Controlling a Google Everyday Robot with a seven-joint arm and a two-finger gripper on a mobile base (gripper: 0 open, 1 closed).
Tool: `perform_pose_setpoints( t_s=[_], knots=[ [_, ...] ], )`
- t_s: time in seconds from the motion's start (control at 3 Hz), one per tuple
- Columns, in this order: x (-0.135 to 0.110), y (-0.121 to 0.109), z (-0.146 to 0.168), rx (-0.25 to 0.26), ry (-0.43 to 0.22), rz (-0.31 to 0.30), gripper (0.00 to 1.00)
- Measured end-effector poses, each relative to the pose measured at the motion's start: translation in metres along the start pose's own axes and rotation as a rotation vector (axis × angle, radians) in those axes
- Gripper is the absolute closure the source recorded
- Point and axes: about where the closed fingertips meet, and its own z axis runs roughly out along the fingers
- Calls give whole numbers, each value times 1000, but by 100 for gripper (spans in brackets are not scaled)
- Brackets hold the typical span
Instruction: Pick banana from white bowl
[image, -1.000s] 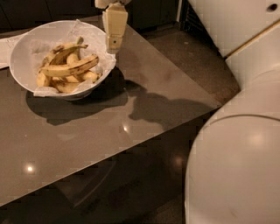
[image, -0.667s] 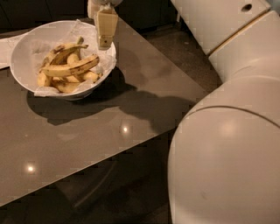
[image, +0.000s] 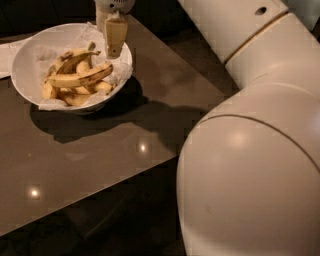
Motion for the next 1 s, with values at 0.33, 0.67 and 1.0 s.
perform_pose_setpoints(
  t_s=[0.33,0.67,1.0],
  knots=[
    [-3,1,15,-29,8,-10,40],
    [-8,1,28,-58,12,-29,39],
    [-17,0,43,-91,6,-61,38]
  ],
)
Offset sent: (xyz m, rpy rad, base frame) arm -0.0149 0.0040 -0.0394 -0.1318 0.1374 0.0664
